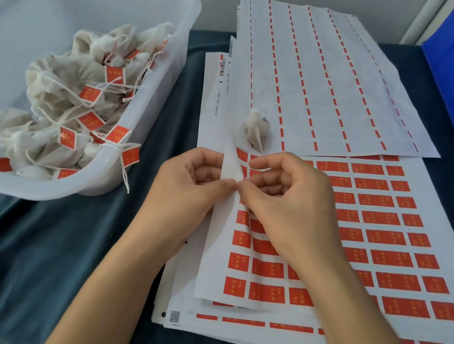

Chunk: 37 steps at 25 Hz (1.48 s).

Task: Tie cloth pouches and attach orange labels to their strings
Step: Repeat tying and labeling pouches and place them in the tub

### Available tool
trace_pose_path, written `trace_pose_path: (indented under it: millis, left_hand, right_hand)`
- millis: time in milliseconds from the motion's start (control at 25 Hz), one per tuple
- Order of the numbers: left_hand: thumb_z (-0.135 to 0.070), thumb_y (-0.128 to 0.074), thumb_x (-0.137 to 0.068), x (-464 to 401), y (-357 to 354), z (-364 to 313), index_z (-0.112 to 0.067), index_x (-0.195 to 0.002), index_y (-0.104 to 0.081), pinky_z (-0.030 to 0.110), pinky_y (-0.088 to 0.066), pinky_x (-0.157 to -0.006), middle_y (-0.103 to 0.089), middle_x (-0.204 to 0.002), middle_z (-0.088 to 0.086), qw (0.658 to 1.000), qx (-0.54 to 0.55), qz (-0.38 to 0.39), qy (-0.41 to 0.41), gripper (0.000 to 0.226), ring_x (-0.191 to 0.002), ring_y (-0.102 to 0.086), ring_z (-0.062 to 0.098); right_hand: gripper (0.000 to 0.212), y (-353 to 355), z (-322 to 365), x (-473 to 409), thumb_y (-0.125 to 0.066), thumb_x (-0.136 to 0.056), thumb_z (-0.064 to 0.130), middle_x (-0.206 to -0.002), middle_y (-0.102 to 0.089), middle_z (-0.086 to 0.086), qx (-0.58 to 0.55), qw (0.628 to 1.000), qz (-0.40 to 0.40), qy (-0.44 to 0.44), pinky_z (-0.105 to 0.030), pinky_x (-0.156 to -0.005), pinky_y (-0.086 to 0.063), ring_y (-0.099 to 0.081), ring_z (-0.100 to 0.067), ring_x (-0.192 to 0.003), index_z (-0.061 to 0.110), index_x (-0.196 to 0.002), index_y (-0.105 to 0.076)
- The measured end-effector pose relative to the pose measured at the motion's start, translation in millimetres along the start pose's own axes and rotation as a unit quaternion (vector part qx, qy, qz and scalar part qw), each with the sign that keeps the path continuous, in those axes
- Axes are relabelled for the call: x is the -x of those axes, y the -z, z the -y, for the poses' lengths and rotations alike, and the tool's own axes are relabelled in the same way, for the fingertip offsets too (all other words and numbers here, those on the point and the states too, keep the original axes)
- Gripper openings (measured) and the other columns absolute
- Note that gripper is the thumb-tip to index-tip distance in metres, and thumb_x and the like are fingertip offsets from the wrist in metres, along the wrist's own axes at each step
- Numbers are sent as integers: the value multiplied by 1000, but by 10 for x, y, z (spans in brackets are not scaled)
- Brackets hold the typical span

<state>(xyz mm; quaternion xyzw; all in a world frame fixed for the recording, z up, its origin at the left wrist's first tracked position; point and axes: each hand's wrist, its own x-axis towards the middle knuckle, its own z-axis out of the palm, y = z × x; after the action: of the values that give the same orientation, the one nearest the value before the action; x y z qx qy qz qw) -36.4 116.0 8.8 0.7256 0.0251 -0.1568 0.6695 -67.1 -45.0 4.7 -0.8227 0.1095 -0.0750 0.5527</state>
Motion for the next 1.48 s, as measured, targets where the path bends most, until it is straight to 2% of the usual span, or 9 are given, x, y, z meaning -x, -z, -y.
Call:
trace_pose_path:
  millis: [80,240,400,600,800,920,1080,1280,1480]
  left_hand:
    - [-12,-74,-95,-17,-17,5,-16,-100,-73,47,-67,-73,-81,-93,2,1000,-23,-14,-10,6,-82,-81,26]
    - [-33,-79,-92,-30,-45,0,-22,-92,-70,29,-64,-56,-81,-80,-3,996,-79,-27,-9,14,-68,-80,19]
    - [-22,-78,-94,-9,-17,-11,-14,-100,-69,36,-65,-60,-82,-87,5,1000,-5,-13,15,13,-75,-81,28]
    - [-21,-79,-92,-5,0,-1,-17,-94,-72,35,-64,-59,-82,-92,8,999,28,1,19,9,-77,-81,32]
    - [-26,-80,-89,-6,0,9,-16,-96,-72,38,-65,-63,-82,-93,7,1000,25,0,18,14,-78,-81,32]
    - [-27,-81,-89,-1,-28,23,-13,-95,-72,46,-66,-71,-82,-89,5,999,-29,-20,-3,17,-77,-81,28]
    - [-30,-82,-89,9,-62,21,-17,-90,-75,41,-67,-69,-81,-85,-1,996,-73,-33,-28,15,-74,-80,20]
    - [-29,-82,-89,21,-67,-12,-15,-96,-75,47,-67,-75,-82,-88,-2,997,-67,-24,-13,17,-78,-81,20]
    - [-27,-80,-91,30,-75,-38,-12,-100,-73,54,-65,-80,-82,-88,0,998,-61,-20,-1,18,-79,-81,22]
  right_hand:
    - [24,-6,-5,15,-84,-83,29,-78,-70,23,-3,1000,5,-2,-8,-60,-54,-68,9,-76,38,-99,-68]
    - [25,-7,-6,37,-83,-84,33,-79,-70,22,16,1000,13,17,-5,-64,-53,-67,10,-79,37,-103,-69]
    - [25,19,-16,58,-83,-83,36,-80,-69,21,3,1000,17,17,-8,-64,-54,-67,6,-81,37,-102,-69]
    - [24,-9,-14,76,-82,-84,35,-79,-68,20,2,1000,12,16,-9,-63,-54,-67,6,-78,37,-104,-68]
    - [27,-21,-8,86,-83,-83,37,-78,-68,19,10,1000,2,24,-9,-62,-54,-67,6,-76,36,-106,-68]
    - [27,-37,-11,107,-83,-83,33,-74,-67,20,24,999,-21,40,-5,-59,-50,-67,8,-75,34,-105,-68]
    - [24,-51,-15,117,-82,-82,32,-72,-68,20,20,998,-38,36,-5,-58,-50,-67,8,-73,35,-101,-68]
    - [20,13,-47,61,-80,-80,25,-79,-69,25,-17,1000,-8,-2,-7,-59,-52,-68,6,-74,37,-92,-68]
    - [21,121,-74,11,-81,-84,25,-81,-74,21,-44,998,38,-31,-16,-65,-60,-72,2,-76,37,-98,-72]
